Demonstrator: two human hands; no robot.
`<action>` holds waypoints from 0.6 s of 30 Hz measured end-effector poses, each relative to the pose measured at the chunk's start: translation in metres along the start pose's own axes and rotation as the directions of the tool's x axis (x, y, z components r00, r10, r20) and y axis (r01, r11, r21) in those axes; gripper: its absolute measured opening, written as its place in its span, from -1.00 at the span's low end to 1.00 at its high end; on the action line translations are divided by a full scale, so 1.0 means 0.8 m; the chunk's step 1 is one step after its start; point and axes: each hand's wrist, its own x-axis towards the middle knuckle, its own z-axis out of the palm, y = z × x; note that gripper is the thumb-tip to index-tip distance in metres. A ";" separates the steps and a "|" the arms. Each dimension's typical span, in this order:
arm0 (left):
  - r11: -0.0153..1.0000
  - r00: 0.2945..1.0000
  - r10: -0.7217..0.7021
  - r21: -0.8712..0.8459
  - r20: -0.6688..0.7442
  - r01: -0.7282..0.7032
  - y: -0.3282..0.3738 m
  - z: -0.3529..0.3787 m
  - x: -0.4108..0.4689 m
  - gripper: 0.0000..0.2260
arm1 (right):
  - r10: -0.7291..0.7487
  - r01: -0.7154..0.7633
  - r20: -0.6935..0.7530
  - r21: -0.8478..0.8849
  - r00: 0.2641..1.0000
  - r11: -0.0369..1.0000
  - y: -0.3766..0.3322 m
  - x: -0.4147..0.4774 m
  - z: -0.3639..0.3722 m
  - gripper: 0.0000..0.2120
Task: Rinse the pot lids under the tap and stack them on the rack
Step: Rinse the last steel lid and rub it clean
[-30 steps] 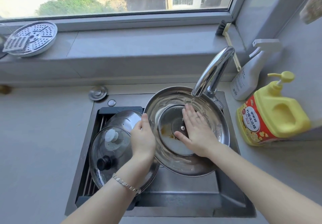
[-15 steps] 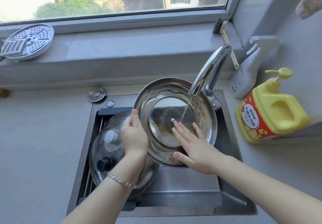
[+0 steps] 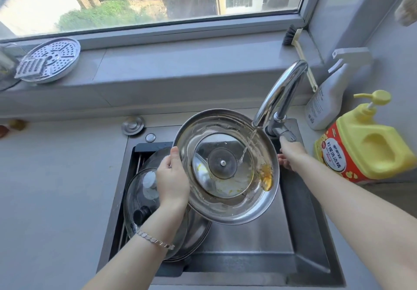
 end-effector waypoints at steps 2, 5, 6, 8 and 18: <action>1.000 1.000 -0.013 -0.007 -0.004 0.013 -0.003 -0.001 0.004 -0.52 | -0.011 0.011 -0.027 -0.017 1.000 1.000 -0.003 0.006 0.002 -0.65; 0.999 0.999 -0.041 -0.001 -0.006 0.041 -0.005 -0.002 0.006 -0.56 | -0.050 0.043 -0.071 -0.100 0.996 0.994 -0.001 0.008 0.004 -0.69; 0.999 0.999 -0.051 0.001 -0.011 0.051 -0.005 -0.001 0.006 -0.57 | -0.073 0.061 -0.087 -0.130 0.993 0.990 0.002 0.009 0.004 -0.69; 0.998 0.997 -0.070 0.006 -0.019 0.070 -0.003 0.000 0.004 -0.57 | -0.112 0.092 -0.103 -0.179 0.988 0.980 0.007 0.013 0.004 -0.70; 0.995 0.995 -0.100 0.028 -0.006 0.100 -0.002 0.006 0.004 -0.57 | -0.167 0.142 -0.062 -0.295 0.984 0.945 0.012 0.006 -0.007 -0.62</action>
